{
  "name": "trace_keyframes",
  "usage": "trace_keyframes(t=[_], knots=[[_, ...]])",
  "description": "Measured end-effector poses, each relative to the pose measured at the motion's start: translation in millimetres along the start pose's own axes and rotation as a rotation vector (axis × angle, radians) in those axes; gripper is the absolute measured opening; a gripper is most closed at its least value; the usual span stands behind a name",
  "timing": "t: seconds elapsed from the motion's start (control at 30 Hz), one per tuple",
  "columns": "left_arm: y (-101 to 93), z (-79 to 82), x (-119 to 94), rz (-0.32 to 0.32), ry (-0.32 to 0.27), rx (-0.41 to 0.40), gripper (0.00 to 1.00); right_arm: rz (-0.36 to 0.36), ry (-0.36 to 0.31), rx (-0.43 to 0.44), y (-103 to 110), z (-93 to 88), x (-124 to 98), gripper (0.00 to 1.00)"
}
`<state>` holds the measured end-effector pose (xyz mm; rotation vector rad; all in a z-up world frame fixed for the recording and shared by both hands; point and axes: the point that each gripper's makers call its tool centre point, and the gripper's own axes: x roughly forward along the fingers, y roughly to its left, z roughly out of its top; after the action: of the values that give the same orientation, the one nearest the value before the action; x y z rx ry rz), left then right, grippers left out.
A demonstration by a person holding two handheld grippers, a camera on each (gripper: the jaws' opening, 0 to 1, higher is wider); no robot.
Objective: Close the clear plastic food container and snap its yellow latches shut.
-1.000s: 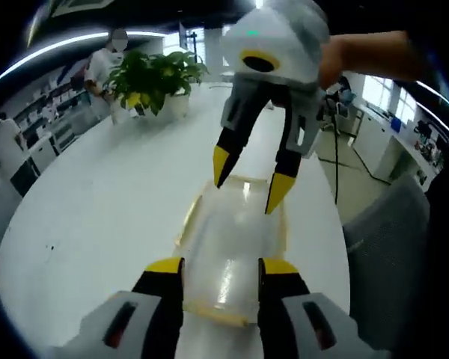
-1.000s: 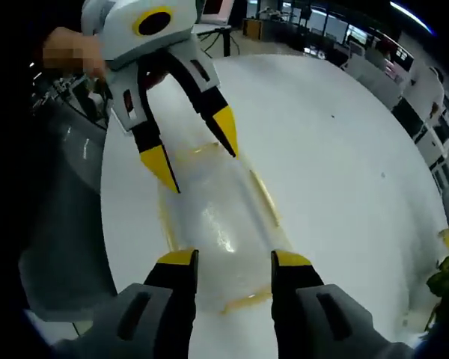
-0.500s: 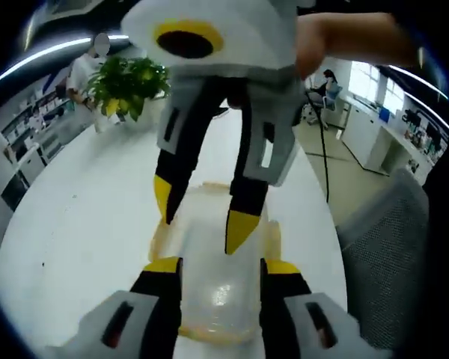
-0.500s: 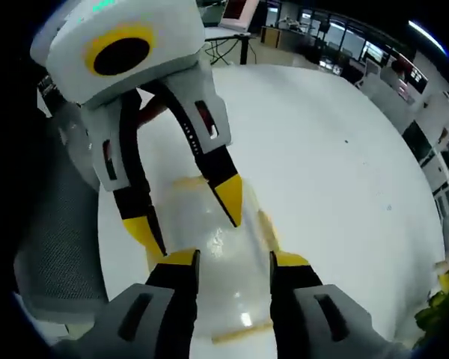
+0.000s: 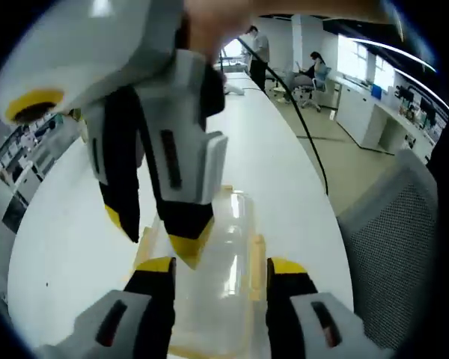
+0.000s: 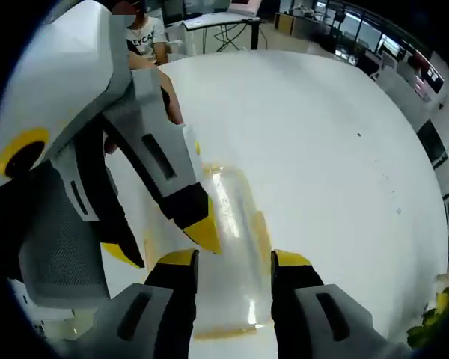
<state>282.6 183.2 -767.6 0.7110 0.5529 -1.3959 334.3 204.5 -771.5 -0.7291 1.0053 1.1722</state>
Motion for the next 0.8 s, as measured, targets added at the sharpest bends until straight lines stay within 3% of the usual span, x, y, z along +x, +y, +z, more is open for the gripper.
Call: trace_keyframes(t=[0.17,0.33,0.4,0.8], knots=[[3.3,-1.5,5.8,0.034,0.033,0.069,0.44,0.051,0.042,-0.012,-1.3,-1.2,4.3,0.37],[5.0,-1.3,8.9,0.060,0.039,0.061,0.47,0.121,0.082,-0.010,-2.3,-2.3,6.3,0.38],[6.8,-5.3,8.7,0.089,0.072,0.132,0.50,0.144,0.094,-0.011,-1.7,-2.4,7.7,0.39],[9.2,-7.1,10.7,0.105,0.080,0.094,0.51,0.232,0.232,-0.161,2.4,-3.1,13.0,0.38]])
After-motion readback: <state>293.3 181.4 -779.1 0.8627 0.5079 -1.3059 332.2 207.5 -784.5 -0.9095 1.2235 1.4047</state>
